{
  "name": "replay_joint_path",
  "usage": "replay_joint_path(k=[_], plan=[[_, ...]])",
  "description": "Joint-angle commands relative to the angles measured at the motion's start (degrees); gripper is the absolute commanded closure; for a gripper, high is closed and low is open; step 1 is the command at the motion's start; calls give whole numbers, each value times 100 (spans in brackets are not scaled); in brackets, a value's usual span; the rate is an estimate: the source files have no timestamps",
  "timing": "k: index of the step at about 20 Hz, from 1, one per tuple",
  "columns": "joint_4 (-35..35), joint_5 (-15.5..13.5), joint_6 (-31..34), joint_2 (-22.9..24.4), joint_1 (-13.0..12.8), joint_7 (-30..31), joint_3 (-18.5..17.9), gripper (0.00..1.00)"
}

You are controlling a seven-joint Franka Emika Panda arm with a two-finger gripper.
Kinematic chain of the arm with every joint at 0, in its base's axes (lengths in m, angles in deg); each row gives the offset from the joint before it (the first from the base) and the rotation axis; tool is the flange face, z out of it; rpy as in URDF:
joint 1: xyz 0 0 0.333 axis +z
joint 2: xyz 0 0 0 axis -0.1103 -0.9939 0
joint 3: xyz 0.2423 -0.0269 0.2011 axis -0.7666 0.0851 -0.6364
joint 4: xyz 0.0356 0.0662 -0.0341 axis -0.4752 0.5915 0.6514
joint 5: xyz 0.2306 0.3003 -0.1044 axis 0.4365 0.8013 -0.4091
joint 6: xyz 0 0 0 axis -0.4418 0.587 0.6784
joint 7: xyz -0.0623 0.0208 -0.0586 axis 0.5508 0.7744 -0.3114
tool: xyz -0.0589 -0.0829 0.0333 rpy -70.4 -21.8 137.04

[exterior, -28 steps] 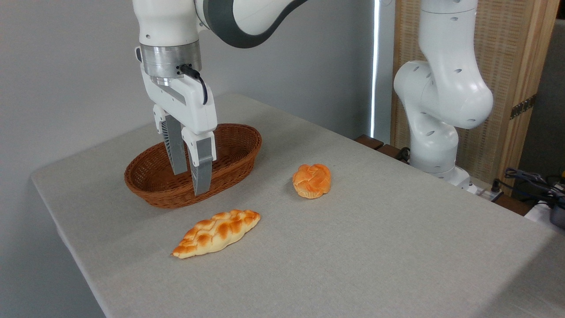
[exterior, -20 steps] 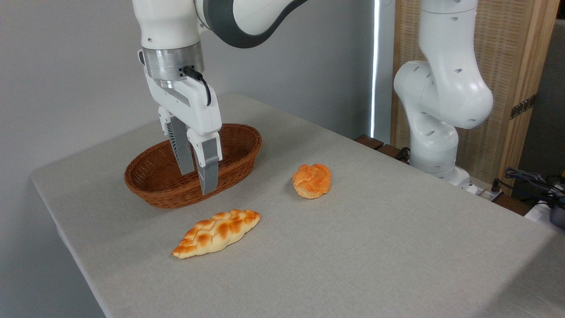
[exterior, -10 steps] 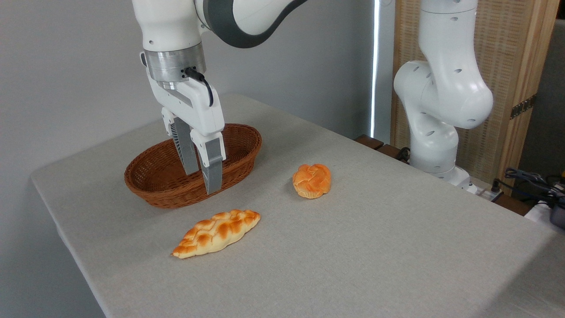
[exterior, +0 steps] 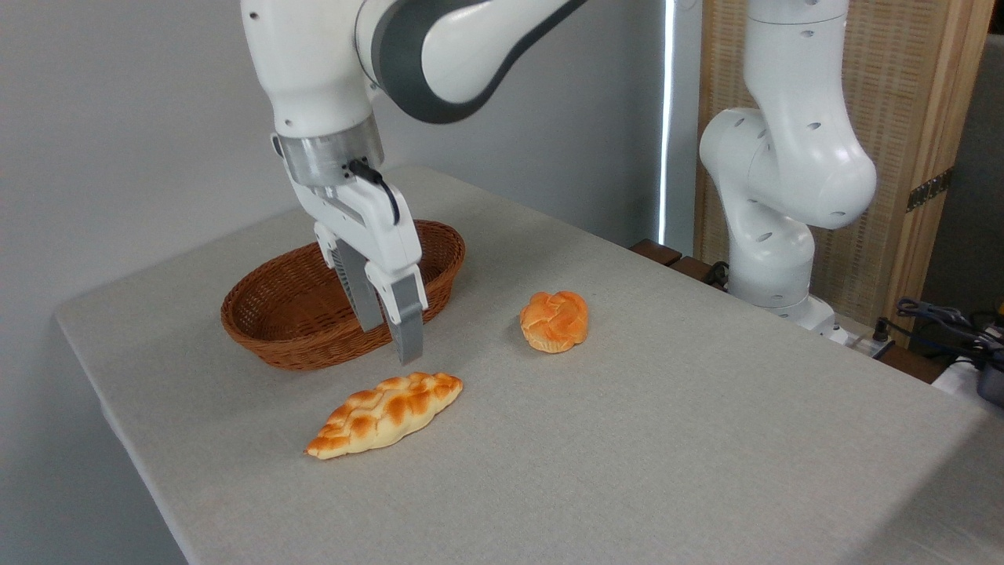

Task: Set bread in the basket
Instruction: 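Lower the gripper onto the braided bread and close on its middle, then lift the braided bread and carry it over the woven basket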

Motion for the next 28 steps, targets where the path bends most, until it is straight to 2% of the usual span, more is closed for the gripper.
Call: replay_joint_path(k=[1, 4, 13, 20, 21, 23, 24, 25, 26, 28], plan=[[378, 67, -519, 21, 36, -20, -55, 0], [642, 76, -977, -84, 45, -20, -151, 0], [651, 5, -1953, -611, 28, -2, -134, 0], [642, 14, -1980, -743, -7, -2, -99, 0], [642, 40, -1971, -743, -7, -2, -99, 4], [642, 49, -1971, -743, -7, -11, -99, 34], [642, 49, -1971, -743, -7, -11, -99, 53], [642, 49, -1971, -743, -7, -11, -99, 65], [642, 49, -1971, -743, -7, -20, -99, 70], [642, 49, -1971, -752, -7, -11, -99, 69]])
